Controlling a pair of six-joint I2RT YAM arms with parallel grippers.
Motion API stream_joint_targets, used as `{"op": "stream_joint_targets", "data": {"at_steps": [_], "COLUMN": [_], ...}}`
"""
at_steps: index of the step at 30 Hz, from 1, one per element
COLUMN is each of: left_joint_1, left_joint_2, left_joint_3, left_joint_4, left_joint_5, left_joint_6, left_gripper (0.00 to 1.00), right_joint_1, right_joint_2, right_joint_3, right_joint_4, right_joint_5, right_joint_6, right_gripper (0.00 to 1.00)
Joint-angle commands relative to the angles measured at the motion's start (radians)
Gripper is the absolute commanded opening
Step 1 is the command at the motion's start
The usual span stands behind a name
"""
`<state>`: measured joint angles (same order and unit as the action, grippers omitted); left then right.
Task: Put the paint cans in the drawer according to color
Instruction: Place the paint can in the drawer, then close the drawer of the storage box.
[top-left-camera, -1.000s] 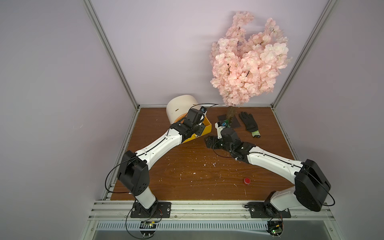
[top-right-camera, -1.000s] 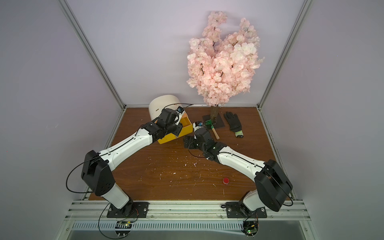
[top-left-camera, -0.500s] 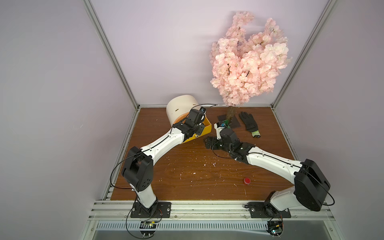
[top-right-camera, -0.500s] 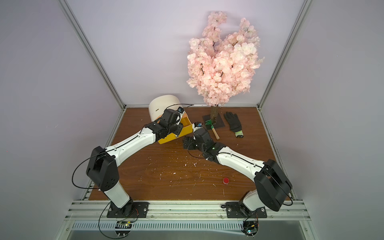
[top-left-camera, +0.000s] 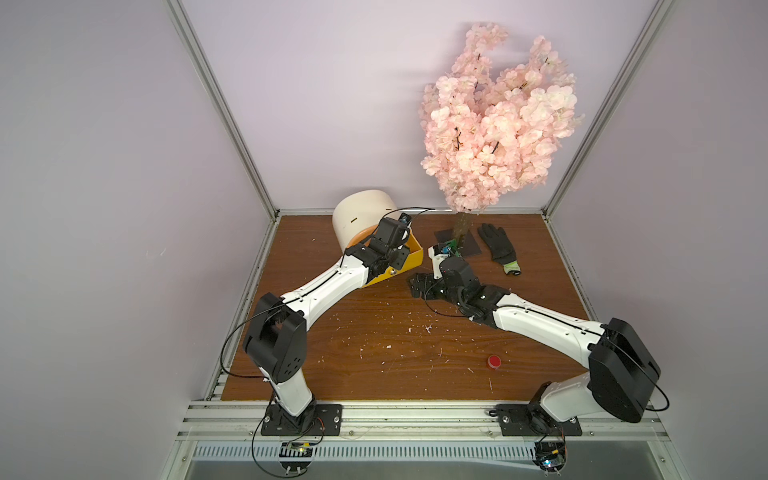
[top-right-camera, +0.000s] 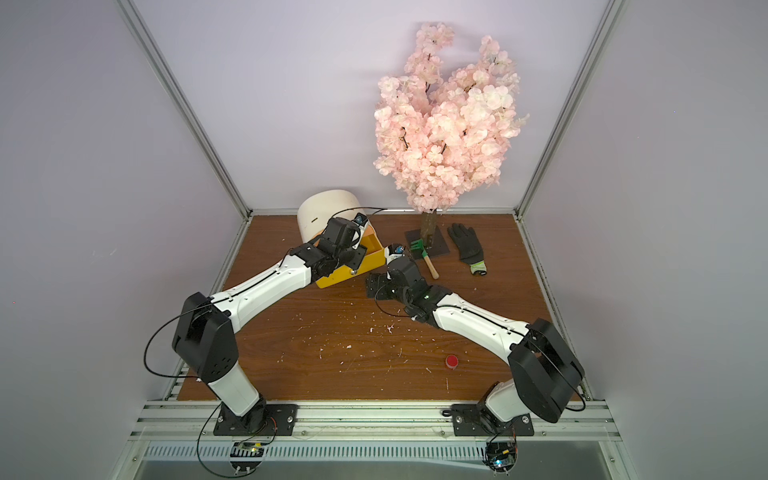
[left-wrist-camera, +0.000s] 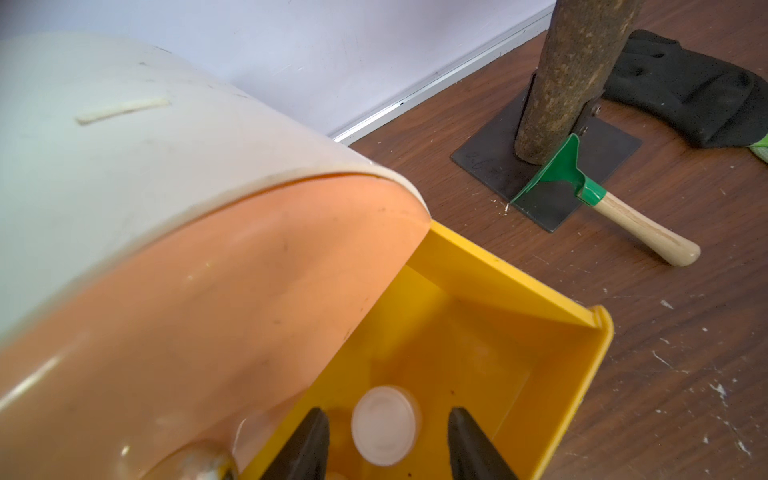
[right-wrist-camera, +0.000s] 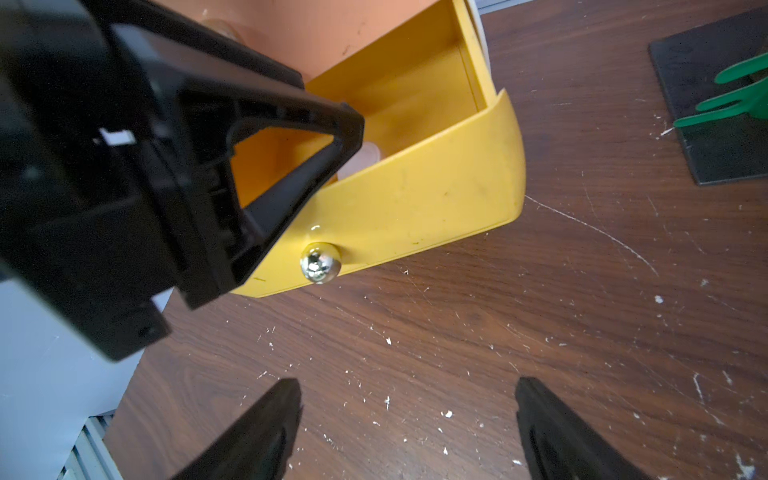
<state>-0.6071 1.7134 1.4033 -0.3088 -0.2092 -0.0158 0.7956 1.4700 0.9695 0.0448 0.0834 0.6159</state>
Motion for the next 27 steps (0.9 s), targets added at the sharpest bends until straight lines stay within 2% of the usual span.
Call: {"op": "stream_joint_targets", "data": {"at_steps": [1,6,9,14,22,27], "left_joint_1": [0.008,0.009,0.009,0.056,0.166,0.231], "left_joint_2": [-0.016,-0.080,-0.139,-0.185,-0.146,-0.091], "left_joint_3": [-0.004,0.062,0.065,0.069,0.122,0.169], "left_joint_4": [-0.023,-0.079,-0.055,-0.030,-0.009,-0.009], "left_joint_5": [0.011,0.074,0.077,0.102,0.045,0.078], "left_joint_6": [-0.010,-0.045,-0.071,-0.110,-0.133,-0.166], "left_gripper": [0.51,0.48,0.46,0.40,0.30,0.27], "right_joint_1": [0.005,0.012,0.028,0.060,0.096,0.099], "right_joint_2": [-0.022,0.005,0.032,0.090,0.204,0.267], "right_joint_3": [0.006,0.017,0.033,0.068,0.151,0.204], "right_joint_4": [0.012,0.036,0.053,0.089,0.152,0.179], "right_joint_5": [0.024,0.002,0.003,0.012,0.028,0.053], "right_joint_6": [-0.007,0.002,0.002,-0.001,-0.022,-0.031], "right_gripper": [0.87,0.87,0.86,0.82,0.76,0.72]}}
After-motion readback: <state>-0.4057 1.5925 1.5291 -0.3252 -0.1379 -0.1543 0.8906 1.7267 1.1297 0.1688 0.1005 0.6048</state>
